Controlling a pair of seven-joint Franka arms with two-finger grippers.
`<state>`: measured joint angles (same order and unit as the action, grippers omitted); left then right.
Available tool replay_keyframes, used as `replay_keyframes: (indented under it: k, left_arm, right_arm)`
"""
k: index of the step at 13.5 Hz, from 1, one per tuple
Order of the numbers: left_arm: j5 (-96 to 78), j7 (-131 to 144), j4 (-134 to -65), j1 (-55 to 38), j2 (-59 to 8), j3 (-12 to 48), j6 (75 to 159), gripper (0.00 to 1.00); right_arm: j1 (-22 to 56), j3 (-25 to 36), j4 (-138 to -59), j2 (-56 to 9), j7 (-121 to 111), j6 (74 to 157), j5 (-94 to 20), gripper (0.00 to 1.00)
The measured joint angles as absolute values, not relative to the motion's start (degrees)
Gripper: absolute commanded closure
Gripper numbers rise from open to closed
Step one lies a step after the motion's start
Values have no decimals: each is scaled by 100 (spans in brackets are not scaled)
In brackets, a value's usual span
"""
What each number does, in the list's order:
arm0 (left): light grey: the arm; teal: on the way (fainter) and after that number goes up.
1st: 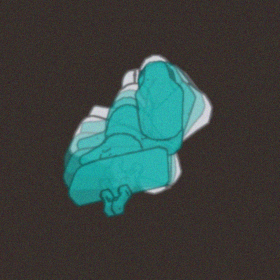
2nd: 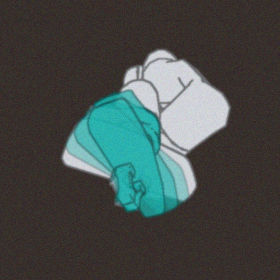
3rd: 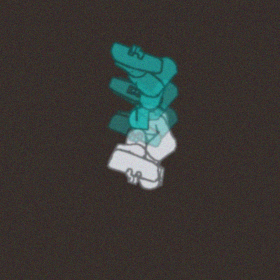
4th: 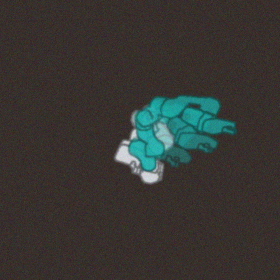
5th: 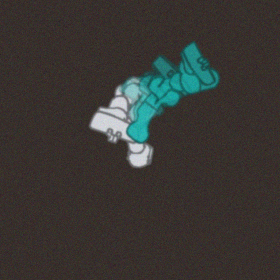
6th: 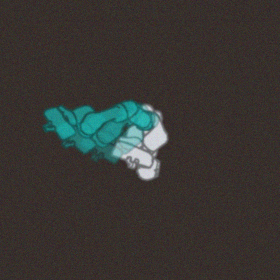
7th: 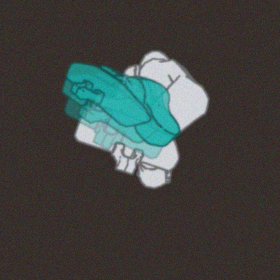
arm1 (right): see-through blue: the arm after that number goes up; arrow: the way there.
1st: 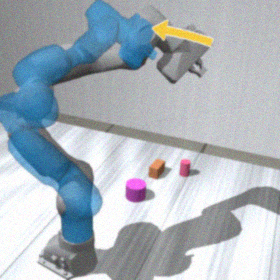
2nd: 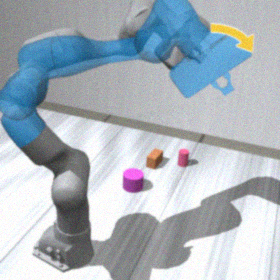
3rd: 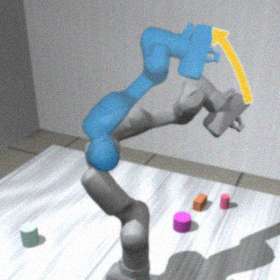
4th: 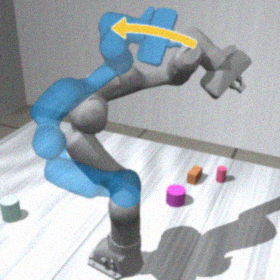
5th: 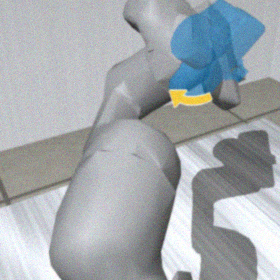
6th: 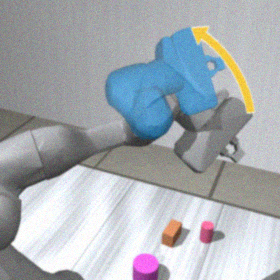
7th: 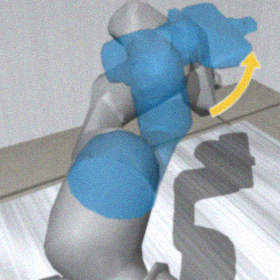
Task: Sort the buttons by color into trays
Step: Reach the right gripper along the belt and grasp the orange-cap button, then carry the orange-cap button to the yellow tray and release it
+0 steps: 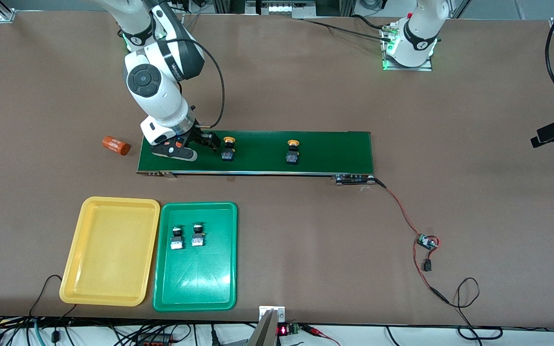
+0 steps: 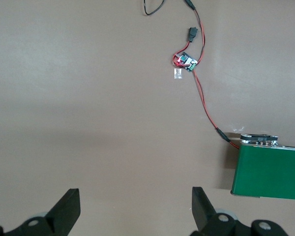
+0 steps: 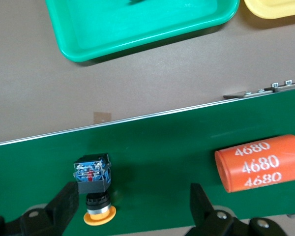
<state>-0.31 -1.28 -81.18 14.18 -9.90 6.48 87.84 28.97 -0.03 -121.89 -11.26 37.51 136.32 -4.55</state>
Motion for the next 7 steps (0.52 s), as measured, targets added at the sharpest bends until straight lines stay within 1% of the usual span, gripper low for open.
replay_keyframes:
  k: [7]
  left_arm:
    - [-31, -128, -8119, 1420, -990, 654, 8843, 0]
  right_arm:
    - [3170, -2, -12394, -1195, 4051, 13988, -303, 0]
